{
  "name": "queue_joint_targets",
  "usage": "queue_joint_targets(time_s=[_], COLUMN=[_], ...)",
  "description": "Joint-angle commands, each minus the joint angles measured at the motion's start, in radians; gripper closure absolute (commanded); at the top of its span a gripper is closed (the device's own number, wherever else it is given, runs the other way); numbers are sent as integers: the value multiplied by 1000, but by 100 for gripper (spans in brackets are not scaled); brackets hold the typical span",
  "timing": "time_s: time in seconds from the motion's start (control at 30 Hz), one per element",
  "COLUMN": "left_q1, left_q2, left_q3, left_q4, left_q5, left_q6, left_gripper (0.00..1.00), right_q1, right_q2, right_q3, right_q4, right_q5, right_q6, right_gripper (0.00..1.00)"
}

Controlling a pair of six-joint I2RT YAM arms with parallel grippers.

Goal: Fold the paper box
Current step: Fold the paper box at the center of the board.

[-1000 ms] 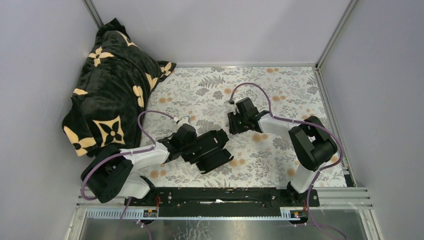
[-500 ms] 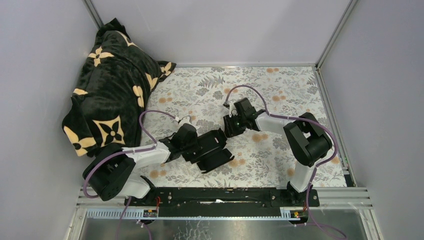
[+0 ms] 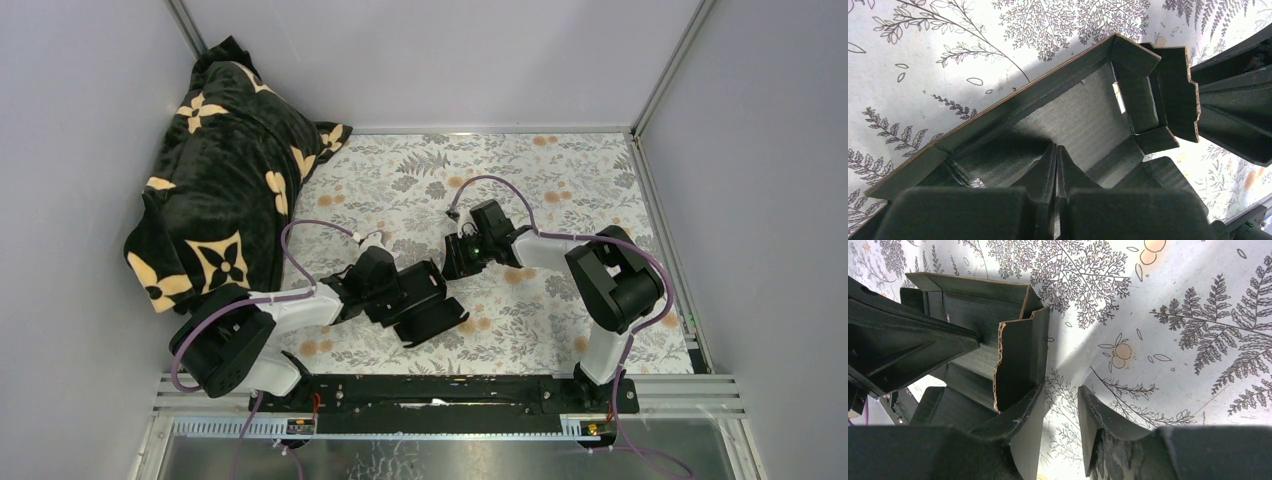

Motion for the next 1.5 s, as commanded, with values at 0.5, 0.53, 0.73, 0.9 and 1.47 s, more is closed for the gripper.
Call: queue_joint_targets(time_s=[0.5, 0.53, 0.73, 0.9, 1.47], left_q1=[-11, -10, -12, -13, -14], left_q2=[30, 31, 29, 32, 41], left_q3=[-19, -19, -21, -22, -5], left_q4=[0, -1, -1, 1, -6], left_q5=[12, 13, 12, 13, 18], left_q6=[11, 11, 11, 10, 16], left_gripper=[96, 96, 96, 96, 96], right_q1=[10, 10, 11, 12, 42], right_q2=[-56, -58, -75, -82, 7], right_q3=[-53, -55, -70, -77, -32], right_q4=[176, 183, 215, 254, 199], right_q5=[-114, -117, -125, -150, -145], right_q6=[105, 109, 123, 143, 100], right_gripper=[61, 61, 61, 60, 58])
